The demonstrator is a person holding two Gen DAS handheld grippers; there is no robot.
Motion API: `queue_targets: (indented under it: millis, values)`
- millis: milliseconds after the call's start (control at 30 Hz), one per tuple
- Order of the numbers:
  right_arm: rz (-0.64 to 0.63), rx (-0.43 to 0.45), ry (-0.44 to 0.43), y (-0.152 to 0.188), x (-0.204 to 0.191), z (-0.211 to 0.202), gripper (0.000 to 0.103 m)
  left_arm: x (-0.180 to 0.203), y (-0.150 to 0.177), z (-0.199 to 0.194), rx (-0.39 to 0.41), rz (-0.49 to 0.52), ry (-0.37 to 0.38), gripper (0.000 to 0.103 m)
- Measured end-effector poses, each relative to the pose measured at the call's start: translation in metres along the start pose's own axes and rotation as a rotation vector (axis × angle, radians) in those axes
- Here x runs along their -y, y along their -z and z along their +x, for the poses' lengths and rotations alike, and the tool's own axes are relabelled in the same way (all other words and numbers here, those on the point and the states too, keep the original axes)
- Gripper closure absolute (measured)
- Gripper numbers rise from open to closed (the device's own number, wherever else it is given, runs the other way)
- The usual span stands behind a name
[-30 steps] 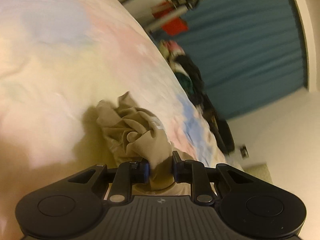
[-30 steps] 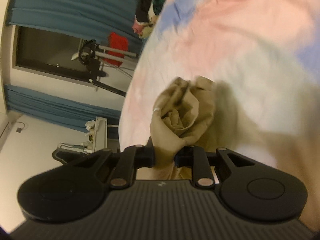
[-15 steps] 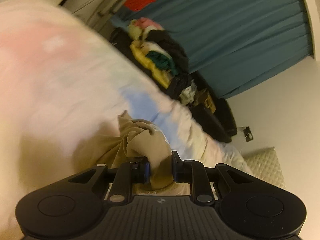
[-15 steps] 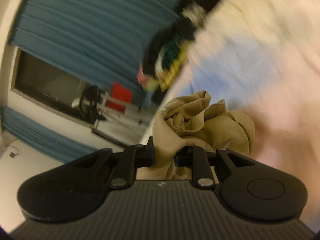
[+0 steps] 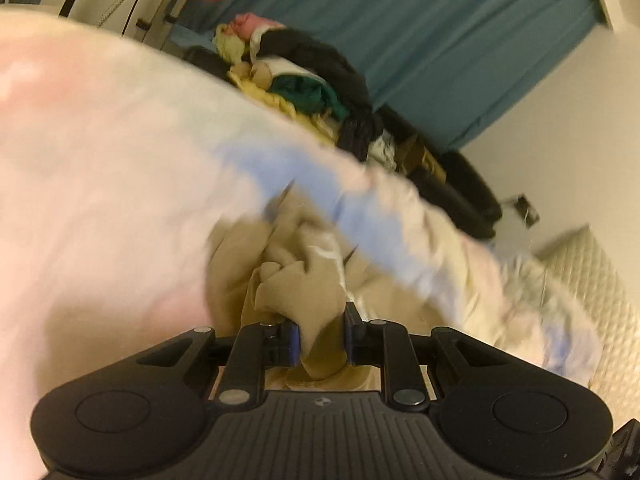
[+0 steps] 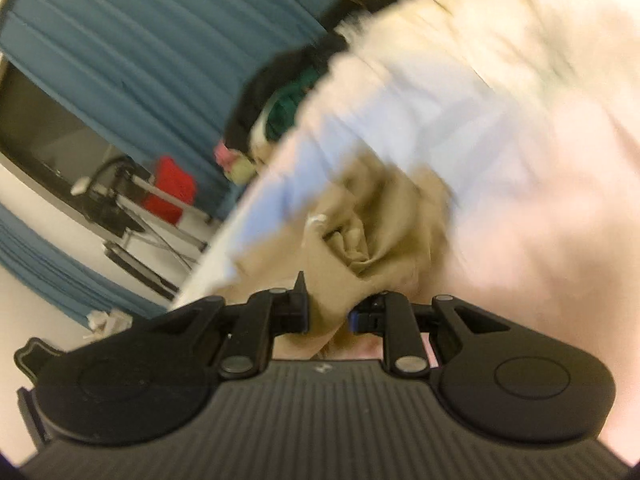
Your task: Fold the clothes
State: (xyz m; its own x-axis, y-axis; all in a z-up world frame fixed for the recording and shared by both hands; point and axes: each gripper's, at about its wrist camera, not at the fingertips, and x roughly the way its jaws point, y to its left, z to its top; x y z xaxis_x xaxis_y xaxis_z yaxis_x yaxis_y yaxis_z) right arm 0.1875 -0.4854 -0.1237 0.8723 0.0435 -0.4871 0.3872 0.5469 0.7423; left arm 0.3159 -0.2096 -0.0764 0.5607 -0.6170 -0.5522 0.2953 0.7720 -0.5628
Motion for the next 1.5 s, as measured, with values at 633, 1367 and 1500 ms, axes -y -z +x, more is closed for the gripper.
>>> queue_targets:
  millis: [633, 1367, 1500]
  values:
    - [-0.299, 0.005, 0.124, 0.038, -0.064, -0.158, 0.079, 0.086, 0.041, -0.153, 0.046, 0.363, -0.067, 0.037]
    - [-0.617, 0.242, 0.022, 0.157, -0.121, -0.337, 0.017, 0.115, 0.172, -0.402, 0.367, 0.568, -0.142, 0.0]
    - [-0.663, 0.293, 0.034, 0.184, -0.114, -0.333, 0.017, 0.09, 0.19, -0.41, 0.385, 0.539, -0.144, 0.0]
